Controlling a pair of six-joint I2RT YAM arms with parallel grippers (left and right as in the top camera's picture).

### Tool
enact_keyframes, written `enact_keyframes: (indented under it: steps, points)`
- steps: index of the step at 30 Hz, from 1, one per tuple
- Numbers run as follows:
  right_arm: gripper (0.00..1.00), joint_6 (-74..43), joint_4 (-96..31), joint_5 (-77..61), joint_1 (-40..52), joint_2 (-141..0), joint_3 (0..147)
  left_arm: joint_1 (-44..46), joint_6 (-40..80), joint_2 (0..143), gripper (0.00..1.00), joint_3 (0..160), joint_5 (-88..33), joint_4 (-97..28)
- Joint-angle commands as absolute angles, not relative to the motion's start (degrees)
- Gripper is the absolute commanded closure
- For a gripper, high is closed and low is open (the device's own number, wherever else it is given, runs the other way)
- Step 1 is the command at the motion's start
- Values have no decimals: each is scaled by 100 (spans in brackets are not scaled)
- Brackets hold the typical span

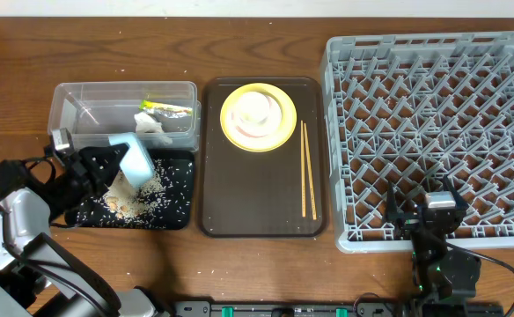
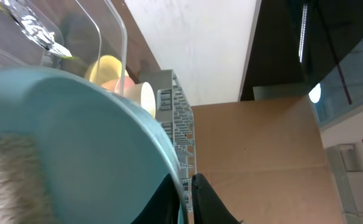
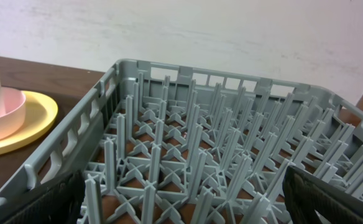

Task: Sort waste into correct bins and load items into the dishwasher rack
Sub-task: 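Tilt the bowl with the left gripper to pour rice onto black tray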

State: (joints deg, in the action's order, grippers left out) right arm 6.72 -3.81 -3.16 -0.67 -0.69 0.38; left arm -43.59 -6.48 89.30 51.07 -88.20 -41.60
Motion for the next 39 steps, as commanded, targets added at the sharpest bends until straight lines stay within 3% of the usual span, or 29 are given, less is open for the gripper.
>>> enact_keyframes:
  steps: [1, 5, 20, 24, 39]
  points:
    - [1, 692, -403, -325, -73, -38, 30, -4580, -790, 8962, 89, 5076, -9004, -4202]
    - [1, 692, -403, -325, -73, -38, 30, -4595, -792, 8962, 94, 5076, -9004, -4394]
    - [1, 692, -403, -325, -73, -38, 30, -4595, -902, 8954, 94, 5076, -9004, -4628]
    - [1, 692, -403, -325, -73, -38, 30, -4584, -1361, 8858, 94, 5076, -9006, -5498]
    - [1, 692, -403, -325, -73, -38, 30, -4313, -1518, 8541, 94, 5092, -8379, -6149]
